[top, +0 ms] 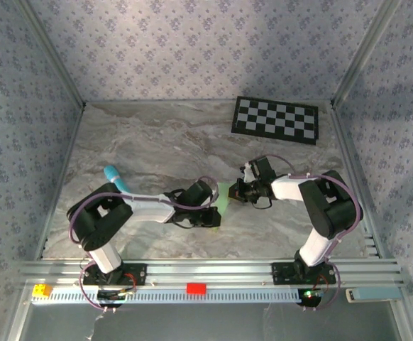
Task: Fold a paper plane with a square sheet of paper (pick it up from the middle)
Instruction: Fold the wing for the fifth time at the center of the table.
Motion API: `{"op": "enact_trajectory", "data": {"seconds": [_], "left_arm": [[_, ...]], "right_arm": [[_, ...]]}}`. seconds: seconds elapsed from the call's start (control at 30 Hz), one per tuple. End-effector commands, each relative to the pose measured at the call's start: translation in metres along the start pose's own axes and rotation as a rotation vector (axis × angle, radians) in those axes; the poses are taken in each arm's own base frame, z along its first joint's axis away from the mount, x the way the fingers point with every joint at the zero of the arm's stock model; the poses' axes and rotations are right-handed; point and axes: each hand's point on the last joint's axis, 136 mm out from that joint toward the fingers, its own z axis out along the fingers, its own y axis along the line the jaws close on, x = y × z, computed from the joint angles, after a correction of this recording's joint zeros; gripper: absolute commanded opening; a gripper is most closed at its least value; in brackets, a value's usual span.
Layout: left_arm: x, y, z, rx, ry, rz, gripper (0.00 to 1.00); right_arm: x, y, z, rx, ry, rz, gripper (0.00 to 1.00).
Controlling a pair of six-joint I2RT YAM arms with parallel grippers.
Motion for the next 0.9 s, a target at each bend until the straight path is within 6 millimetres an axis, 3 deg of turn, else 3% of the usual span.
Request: {"op": "enact_trajectory", "data": {"seconds": [0.0, 0.4, 0.87], "left_arm": [[0.044, 0.03, -0.004, -0.103, 0.139, -0.023, 0.11], [0.06, 0.037, -0.009, -0.115, 0.16, -0.013, 0.07], [0.048, 0.027, -0.021, -0.129, 0.105, 0.026, 0.03]], "right_arm": [[0.002, -0.034, 0.003, 0.129, 0.0, 0.037, 0.03], [0.001, -0.033, 0.003, 0.129, -0.002, 0.037, 0.03], [0.001, -0.032, 0.003, 0.126, 0.001, 0.041, 0.03]]}}
